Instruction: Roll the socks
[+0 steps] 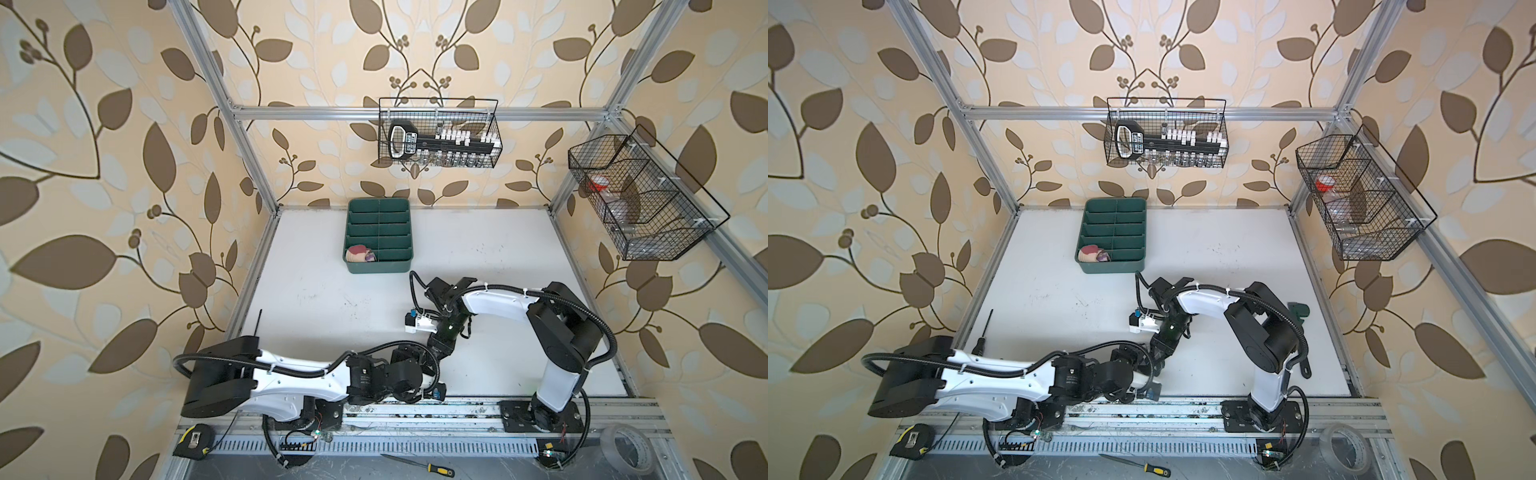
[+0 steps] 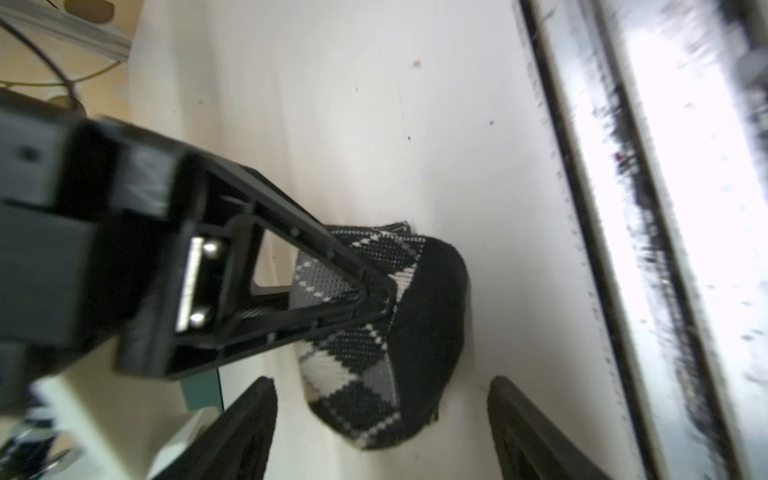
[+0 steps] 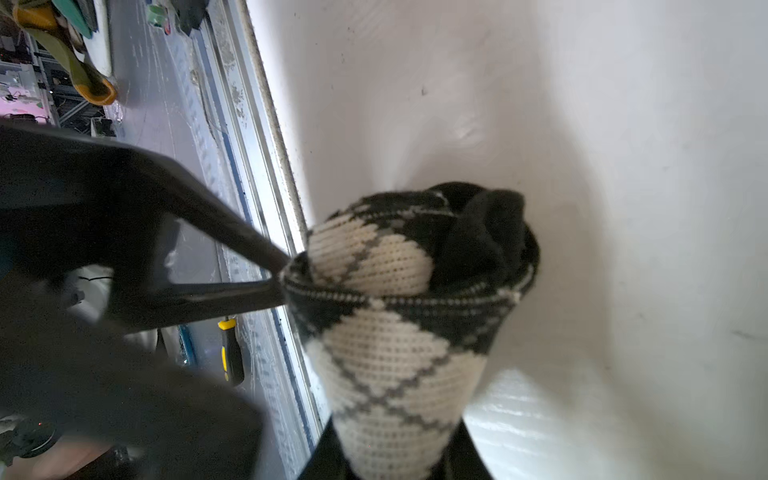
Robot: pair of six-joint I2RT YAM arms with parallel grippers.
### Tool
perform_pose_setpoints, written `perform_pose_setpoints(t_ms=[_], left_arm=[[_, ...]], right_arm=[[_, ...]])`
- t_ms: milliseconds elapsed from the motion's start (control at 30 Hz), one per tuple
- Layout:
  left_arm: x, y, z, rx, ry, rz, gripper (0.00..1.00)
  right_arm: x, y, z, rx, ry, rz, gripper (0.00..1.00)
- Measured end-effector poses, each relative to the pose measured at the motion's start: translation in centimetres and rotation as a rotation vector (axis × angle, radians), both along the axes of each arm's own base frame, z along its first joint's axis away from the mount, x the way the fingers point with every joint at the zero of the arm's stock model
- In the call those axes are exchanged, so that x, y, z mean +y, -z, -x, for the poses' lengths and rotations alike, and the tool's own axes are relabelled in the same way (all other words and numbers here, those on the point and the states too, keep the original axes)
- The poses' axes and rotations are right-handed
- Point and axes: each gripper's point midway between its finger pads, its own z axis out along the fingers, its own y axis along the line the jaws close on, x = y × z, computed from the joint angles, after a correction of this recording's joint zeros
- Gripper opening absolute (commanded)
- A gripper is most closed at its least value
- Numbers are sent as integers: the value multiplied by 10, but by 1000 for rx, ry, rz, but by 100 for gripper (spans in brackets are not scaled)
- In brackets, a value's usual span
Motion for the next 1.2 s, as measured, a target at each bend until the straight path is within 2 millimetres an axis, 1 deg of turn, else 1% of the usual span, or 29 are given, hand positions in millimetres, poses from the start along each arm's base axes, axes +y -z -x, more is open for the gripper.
perform_pose_setpoints(t_ms=[67,133,167,233,300,367,433,567,667,733,833,1000,1100,1133,1200], left_arm=[[3,-18,5,10,17,51,86],[5,-29,8,14,31,82,88],[6,-32,9,15,34,93,88],[6,-32,9,15,35,92,87],[4,-22,8,22,34,60,86],[3,-6,8,31,33,12,86],[0,6,7,36,29,-15,86],[-9,20,2,24,10,-27,85],[-11,31,-4,9,-20,-47,82],[-12,37,-7,2,-41,-54,78],[-14,38,-13,-17,-75,-43,73],[-17,43,-23,-58,-120,-35,73],[-20,42,-26,-81,-139,-21,67],[-21,41,-28,-87,-147,-12,62],[-22,39,-30,-95,-160,4,46]], right_arm=[[-1,0,-1,-2,2,3,8],[-1,0,-1,-2,2,3,7],[-1,0,-1,-3,1,4,7],[-1,1,-1,-3,1,6,7],[-1,1,-1,0,1,8,7],[-1,2,-1,1,1,10,7],[-1,2,-1,1,1,10,7],[-1,2,-1,1,1,10,7],[-2,3,-2,-2,3,16,7],[-3,3,-2,-3,4,16,7],[-3,3,-3,-6,4,19,7],[-4,3,-5,-17,10,26,7],[-6,3,-7,-27,14,30,7],[-6,2,-7,-31,15,31,7],[-7,2,-8,-37,16,33,7]])
